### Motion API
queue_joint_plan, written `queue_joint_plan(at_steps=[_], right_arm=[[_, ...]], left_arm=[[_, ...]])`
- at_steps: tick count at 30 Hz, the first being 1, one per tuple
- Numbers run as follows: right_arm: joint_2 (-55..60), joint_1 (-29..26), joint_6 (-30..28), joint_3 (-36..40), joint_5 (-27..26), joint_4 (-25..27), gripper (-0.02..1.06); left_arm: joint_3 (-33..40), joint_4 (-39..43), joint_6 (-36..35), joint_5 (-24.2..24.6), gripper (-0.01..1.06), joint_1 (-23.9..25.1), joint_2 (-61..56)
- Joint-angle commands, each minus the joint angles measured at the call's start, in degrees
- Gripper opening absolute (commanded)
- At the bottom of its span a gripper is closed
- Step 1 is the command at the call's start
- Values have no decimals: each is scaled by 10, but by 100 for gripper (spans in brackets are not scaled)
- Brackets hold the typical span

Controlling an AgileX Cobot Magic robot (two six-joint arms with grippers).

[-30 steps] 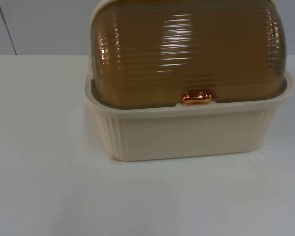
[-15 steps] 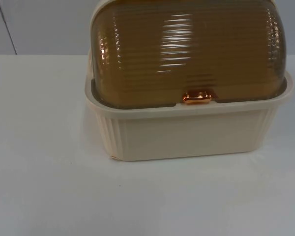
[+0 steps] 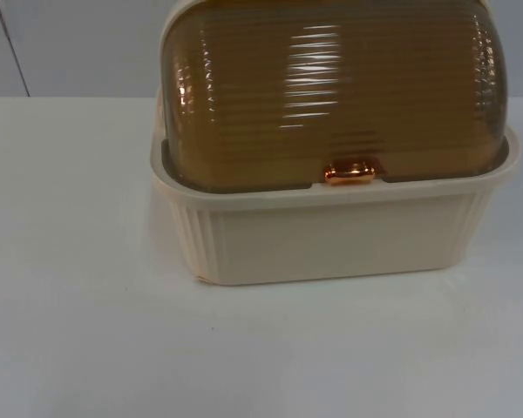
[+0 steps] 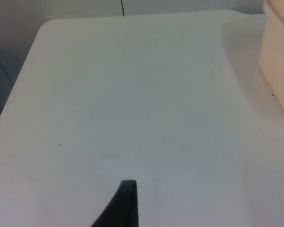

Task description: Open the box lid with the left hand, place the block into the box with the right hand, then close the box lid with the left hand.

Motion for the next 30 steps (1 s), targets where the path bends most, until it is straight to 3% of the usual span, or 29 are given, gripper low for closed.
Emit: queue_joint_plan(at_steps=[1,7,30], right_arm=[[-2,2,2,2,-8,1,105],[-2,2,3,2,-8,1,105],[-2,2,3,2,-8,5,105]], left_arm=[[3,0,-8,1,105,-3,-1],[3,29,-59,1,105,-3,-1],[3,30,-59,1,105,-3,-1]])
